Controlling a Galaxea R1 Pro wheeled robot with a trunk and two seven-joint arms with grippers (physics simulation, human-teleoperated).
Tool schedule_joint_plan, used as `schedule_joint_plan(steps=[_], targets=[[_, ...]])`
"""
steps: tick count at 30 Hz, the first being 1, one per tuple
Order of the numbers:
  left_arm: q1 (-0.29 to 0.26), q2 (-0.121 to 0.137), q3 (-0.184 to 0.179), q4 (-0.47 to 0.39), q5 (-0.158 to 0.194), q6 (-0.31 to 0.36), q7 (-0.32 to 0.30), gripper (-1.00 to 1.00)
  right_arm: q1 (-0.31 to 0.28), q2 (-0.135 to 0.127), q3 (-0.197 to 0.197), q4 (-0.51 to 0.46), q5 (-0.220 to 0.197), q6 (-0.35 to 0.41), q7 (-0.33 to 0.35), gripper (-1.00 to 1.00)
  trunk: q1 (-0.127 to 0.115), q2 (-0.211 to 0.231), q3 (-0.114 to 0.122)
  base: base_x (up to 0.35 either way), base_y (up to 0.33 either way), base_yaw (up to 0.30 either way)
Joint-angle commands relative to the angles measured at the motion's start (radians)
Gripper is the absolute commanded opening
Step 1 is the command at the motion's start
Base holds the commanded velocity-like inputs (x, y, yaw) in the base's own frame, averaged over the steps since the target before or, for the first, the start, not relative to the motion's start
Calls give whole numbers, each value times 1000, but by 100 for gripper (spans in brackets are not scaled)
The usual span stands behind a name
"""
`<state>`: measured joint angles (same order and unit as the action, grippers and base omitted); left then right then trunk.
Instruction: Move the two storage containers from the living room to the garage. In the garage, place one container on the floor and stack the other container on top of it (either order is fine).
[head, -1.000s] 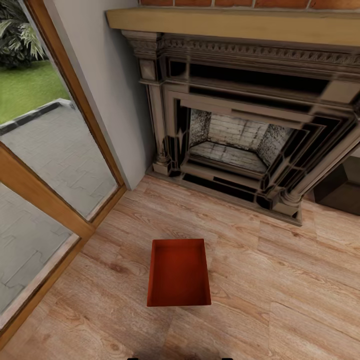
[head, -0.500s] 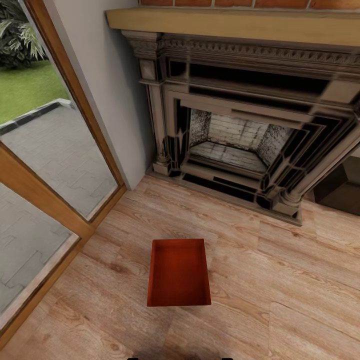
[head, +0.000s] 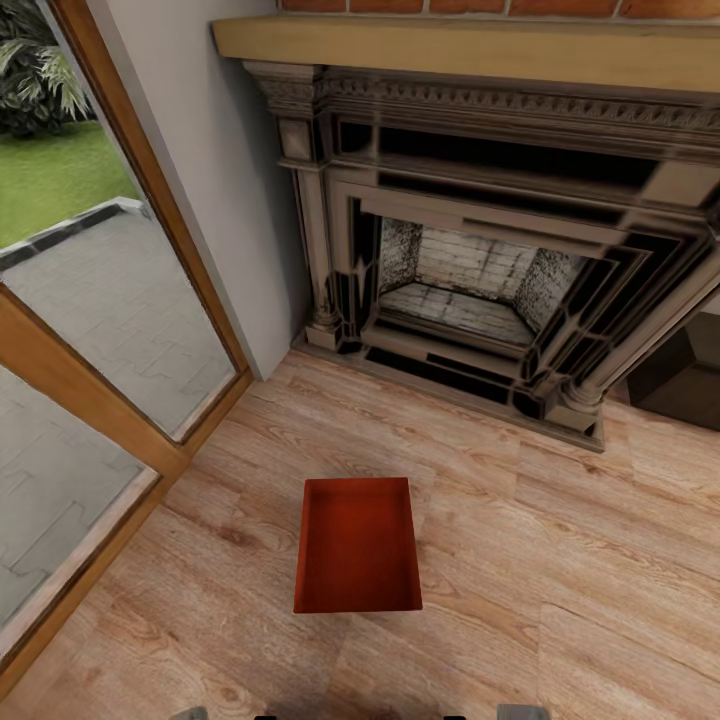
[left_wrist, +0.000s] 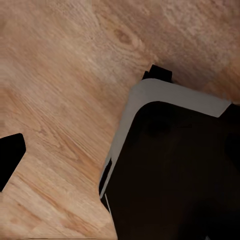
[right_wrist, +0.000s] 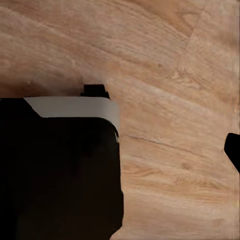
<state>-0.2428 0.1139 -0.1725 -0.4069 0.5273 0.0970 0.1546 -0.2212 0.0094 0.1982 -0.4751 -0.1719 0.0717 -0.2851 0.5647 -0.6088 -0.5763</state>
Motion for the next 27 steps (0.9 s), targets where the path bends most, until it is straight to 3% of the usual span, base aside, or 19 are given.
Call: schedule_joint_plan(steps=[1,6,9,13,15,17,19,22,27], targets=[[-4,1,-8,-4,8,15,22,100,-22,-1,8,-5,-10,18,-22,100,0,-1,-1,0,0,0],[-86,-16,-8,-49,4,86,131,100,-154,3,8,-6,-10,19,-43,100,0,-1,-1,0,0,0],[-135,-31,-8,-62,5,133,158,100,-204,11,6,0,-12,-5,-45,100,0,-1,-1,0,0,0],[-170,-96,-10,-56,3,141,162,100,-221,34,5,10,-13,-22,-45,100,0,-1,-1,0,0,0],[-175,-139,-13,-49,-2,119,163,100,-223,76,9,51,-7,-49,-39,100,0,-1,-1,0,0,0],[-177,-159,-15,-43,-40,87,163,100,-224,97,14,113,0,-140,-34,100,0,-1,-1,0,0,0],[-179,-172,-15,-35,-108,63,165,100,-225,109,18,155,11,-230,-33,100,0,-1,-1,0,0,0],[-179,-178,-15,-33,-148,37,168,100,-225,112,18,167,36,-254,-32,100,0,-1,-1,0,0,0],[-178,-181,-16,-33,-169,-37,171,100,-225,114,17,172,54,-262,-32,100,0,-1,-1,0,0,0]])
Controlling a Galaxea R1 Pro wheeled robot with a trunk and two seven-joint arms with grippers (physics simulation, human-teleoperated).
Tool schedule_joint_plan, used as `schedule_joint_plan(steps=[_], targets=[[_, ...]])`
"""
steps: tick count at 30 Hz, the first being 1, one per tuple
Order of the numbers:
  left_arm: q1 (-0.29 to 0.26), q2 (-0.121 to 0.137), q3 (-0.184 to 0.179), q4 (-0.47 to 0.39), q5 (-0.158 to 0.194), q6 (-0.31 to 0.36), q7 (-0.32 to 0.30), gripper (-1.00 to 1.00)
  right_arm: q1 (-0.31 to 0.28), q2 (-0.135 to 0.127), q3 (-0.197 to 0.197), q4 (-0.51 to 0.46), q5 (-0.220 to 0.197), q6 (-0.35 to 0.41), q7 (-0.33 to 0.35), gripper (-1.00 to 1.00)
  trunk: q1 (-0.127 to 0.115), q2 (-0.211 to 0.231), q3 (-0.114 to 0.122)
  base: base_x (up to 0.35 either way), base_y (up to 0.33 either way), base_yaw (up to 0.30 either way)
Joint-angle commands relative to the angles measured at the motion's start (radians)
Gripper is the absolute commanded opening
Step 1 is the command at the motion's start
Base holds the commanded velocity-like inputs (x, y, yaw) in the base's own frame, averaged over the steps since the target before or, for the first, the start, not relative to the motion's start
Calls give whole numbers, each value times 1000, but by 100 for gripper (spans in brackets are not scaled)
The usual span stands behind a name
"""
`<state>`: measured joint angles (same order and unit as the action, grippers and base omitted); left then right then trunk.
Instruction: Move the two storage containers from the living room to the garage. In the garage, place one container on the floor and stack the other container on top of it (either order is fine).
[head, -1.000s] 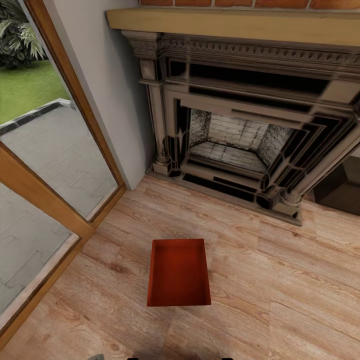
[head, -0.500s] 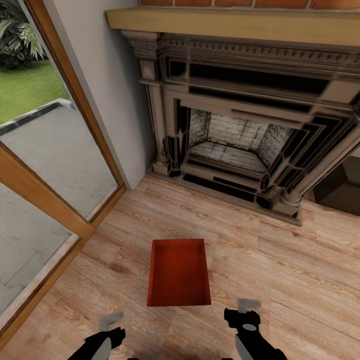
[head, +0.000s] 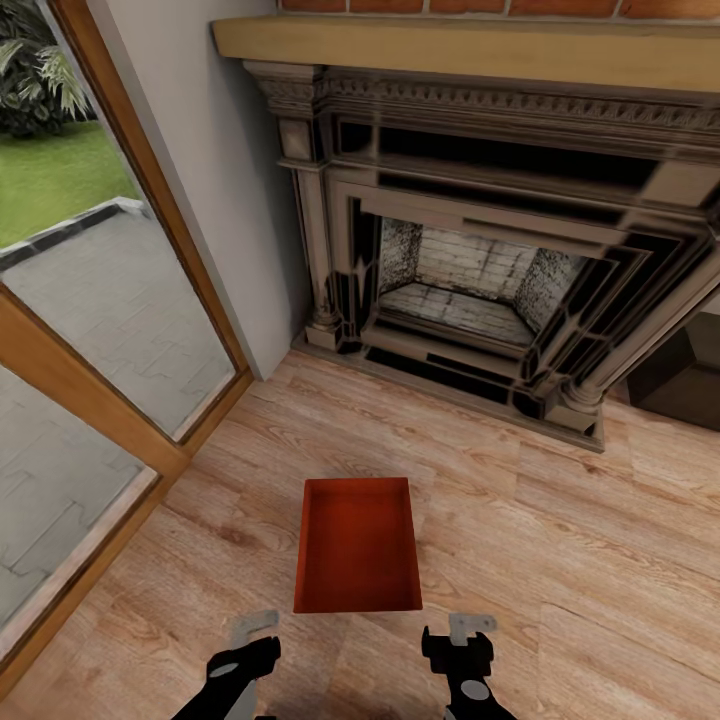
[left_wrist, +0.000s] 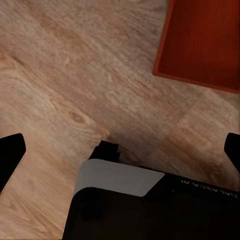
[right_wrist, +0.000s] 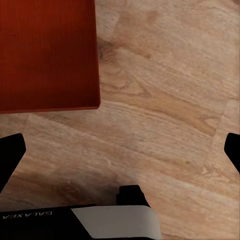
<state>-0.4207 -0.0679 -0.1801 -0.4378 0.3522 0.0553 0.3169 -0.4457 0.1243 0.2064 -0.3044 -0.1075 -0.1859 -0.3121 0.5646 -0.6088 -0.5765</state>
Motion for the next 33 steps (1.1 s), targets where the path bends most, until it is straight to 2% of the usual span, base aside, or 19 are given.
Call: schedule_joint_plan(steps=[1,12,33], targets=[[0,1,-7,-4,4,-5,9,100,-1,0,8,3,-9,-5,-5,100,0,-1,-1,0,0,0],[0,2,-6,-14,1,-24,10,100,-1,-2,10,9,-6,-20,-4,100,0,-1,-1,0,0,0],[0,3,-10,-22,1,-25,0,100,-1,-5,8,10,-8,-17,-4,100,81,-148,-67,0,0,0]])
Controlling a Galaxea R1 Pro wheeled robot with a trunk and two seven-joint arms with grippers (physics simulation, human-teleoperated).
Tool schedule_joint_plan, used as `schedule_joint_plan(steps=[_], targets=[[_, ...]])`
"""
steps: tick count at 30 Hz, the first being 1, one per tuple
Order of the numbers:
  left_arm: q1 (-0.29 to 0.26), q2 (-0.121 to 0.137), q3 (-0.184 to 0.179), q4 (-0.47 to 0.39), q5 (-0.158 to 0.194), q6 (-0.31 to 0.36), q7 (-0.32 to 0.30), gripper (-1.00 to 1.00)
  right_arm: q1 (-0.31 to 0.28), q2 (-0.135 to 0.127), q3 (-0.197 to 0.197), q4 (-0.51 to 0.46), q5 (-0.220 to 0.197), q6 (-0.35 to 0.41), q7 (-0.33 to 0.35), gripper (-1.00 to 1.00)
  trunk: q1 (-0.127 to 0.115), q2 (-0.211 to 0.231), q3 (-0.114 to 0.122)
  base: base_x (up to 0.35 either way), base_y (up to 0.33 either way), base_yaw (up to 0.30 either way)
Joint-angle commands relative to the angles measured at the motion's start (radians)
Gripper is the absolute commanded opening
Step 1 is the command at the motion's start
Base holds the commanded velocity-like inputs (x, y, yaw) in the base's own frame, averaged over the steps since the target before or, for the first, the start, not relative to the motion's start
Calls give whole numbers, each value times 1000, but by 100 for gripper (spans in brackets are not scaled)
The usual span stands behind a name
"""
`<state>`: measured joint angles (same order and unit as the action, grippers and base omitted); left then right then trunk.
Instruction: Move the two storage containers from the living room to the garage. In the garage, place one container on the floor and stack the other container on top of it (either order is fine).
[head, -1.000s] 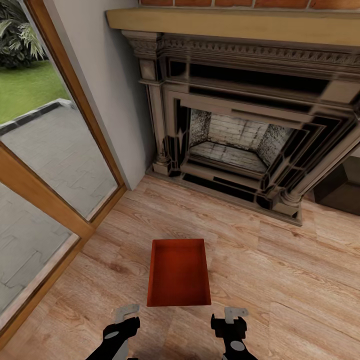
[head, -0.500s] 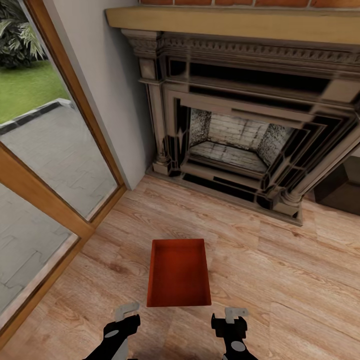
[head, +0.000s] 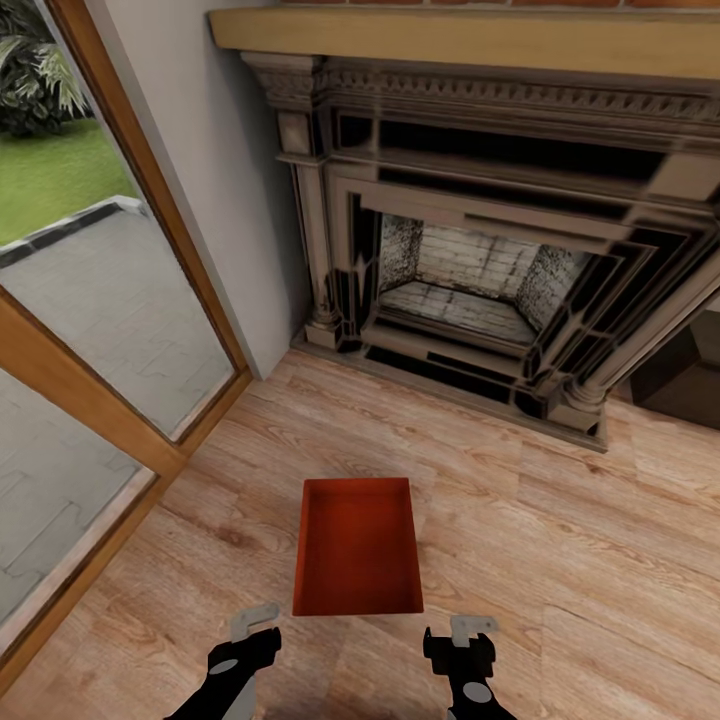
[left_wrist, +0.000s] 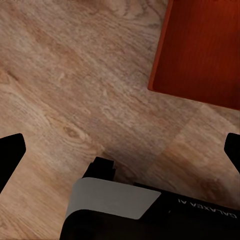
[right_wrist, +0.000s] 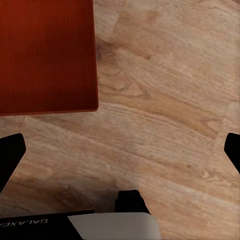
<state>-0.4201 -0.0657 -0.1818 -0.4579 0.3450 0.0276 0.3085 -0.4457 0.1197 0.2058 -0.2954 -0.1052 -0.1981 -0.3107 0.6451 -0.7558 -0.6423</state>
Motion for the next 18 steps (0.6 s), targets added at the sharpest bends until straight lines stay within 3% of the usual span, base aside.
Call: schedule_joint_plan(steps=[1,18], targets=[[0,1,-8,-2,8,3,8,100,-1,0,9,1,-10,-4,-5,100,4,-8,-4,0,0,0],[0,3,-8,-3,9,2,6,100,-1,3,-1,-8,-17,-12,-11,100,69,-127,-57,0,0,0]])
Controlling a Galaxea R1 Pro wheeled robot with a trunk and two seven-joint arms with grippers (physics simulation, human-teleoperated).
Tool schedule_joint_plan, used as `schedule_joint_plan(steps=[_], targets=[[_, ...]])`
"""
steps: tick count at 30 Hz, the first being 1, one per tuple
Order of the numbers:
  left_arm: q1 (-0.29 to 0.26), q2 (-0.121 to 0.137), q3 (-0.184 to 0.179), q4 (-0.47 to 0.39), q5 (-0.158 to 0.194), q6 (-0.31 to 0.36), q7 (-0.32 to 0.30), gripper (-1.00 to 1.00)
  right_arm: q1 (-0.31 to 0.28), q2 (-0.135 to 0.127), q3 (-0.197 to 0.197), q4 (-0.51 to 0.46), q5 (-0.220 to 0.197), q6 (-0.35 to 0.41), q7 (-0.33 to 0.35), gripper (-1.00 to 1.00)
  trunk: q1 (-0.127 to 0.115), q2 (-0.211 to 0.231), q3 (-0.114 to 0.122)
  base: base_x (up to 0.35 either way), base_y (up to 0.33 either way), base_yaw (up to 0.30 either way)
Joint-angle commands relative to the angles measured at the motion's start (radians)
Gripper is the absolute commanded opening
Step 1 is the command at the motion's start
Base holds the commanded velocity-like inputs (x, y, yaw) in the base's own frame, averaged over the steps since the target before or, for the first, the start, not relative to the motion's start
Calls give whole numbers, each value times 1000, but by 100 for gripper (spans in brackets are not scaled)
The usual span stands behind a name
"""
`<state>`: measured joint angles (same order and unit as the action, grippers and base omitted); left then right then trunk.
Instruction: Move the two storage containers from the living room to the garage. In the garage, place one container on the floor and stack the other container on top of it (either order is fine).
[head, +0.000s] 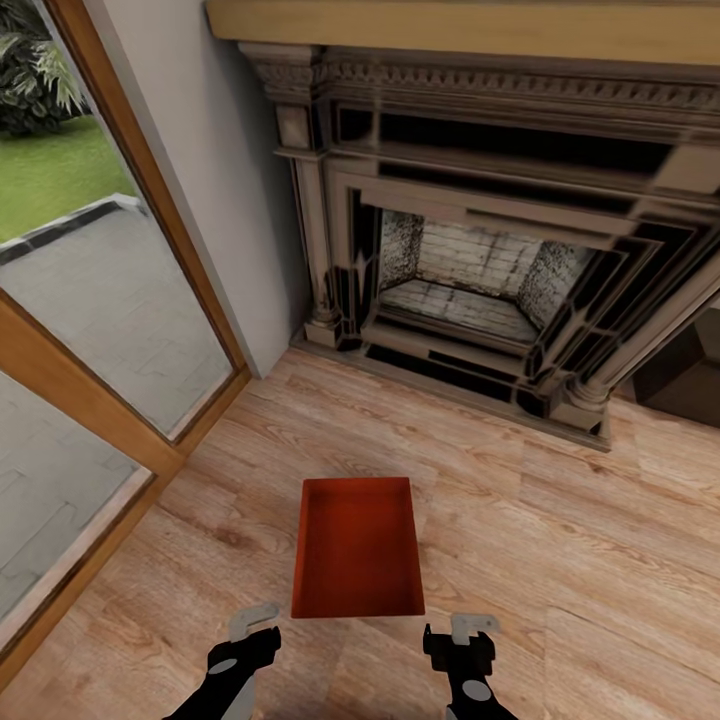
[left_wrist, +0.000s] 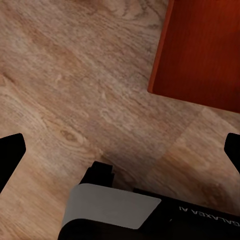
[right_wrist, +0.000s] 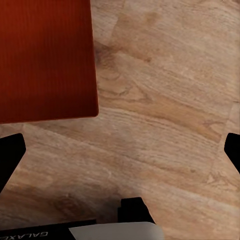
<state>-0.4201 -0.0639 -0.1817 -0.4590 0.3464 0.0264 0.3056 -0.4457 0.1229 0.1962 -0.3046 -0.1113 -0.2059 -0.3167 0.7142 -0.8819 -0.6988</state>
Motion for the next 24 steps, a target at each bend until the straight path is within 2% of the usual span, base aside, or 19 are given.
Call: schedule_joint_plan(steps=[1,7,20,24], targets=[[0,2,-8,-2,8,3,9,100,-1,-1,8,2,-13,-4,-4,100,4,-8,-4,0,0,0],[0,2,-8,-1,9,3,8,100,-1,0,11,0,-14,-9,-3,100,27,-50,-23,0,0,0],[0,2,-8,-1,9,3,7,100,-1,-7,26,14,-1,-78,5,100,77,-141,-63,0,0,0],[0,1,-10,0,8,3,7,100,-1,-8,54,48,34,-90,47,100,92,-169,-76,0,0,0]])
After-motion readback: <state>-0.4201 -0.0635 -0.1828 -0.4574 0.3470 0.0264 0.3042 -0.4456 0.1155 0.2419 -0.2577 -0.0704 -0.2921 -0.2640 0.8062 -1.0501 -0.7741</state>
